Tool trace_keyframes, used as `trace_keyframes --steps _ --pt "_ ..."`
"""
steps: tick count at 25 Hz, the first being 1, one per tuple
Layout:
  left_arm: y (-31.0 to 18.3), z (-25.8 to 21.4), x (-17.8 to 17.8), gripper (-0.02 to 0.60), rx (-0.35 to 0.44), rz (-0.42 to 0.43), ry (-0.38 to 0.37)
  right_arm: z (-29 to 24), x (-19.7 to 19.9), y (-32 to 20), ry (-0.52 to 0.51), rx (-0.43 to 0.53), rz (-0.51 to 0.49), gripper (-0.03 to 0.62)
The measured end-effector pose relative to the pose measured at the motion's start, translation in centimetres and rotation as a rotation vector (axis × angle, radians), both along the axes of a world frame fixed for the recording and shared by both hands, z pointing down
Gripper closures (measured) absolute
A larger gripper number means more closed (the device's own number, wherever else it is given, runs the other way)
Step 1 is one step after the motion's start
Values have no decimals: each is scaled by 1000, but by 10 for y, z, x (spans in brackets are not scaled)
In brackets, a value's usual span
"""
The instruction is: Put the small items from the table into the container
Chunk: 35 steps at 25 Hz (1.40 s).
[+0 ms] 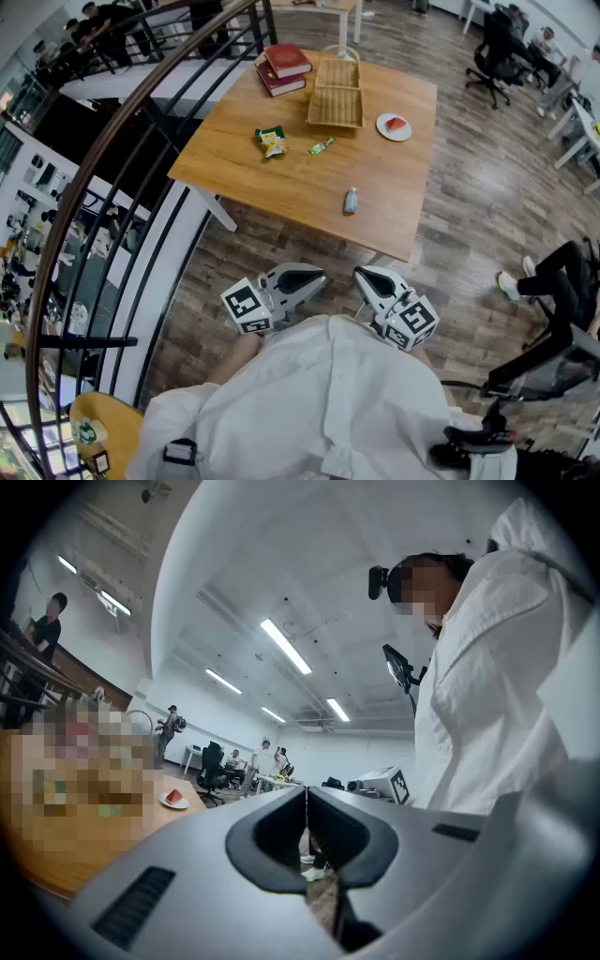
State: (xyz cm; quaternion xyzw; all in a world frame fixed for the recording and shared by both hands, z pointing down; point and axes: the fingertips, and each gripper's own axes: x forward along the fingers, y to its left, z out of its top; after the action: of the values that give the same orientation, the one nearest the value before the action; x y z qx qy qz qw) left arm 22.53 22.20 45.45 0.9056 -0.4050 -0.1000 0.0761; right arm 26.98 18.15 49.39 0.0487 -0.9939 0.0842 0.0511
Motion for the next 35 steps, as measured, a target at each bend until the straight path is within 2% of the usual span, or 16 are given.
trace_keyframes --steps 14,21,28,35 --pt "-1 5 3 574 -19 2 3 4 2 -1 11 -4 0 579" --pt "-4 2 -4 574 -19 2 17 -13 -2 -10 -98 -35 7 576" --pt "-3 2 -7 574 -24 0 19 -9 -7 -4 -78 -34 -17 574" --pt "10 2 -29 574 -27 -19 8 -21 -21 -12 -105 0 48 574"
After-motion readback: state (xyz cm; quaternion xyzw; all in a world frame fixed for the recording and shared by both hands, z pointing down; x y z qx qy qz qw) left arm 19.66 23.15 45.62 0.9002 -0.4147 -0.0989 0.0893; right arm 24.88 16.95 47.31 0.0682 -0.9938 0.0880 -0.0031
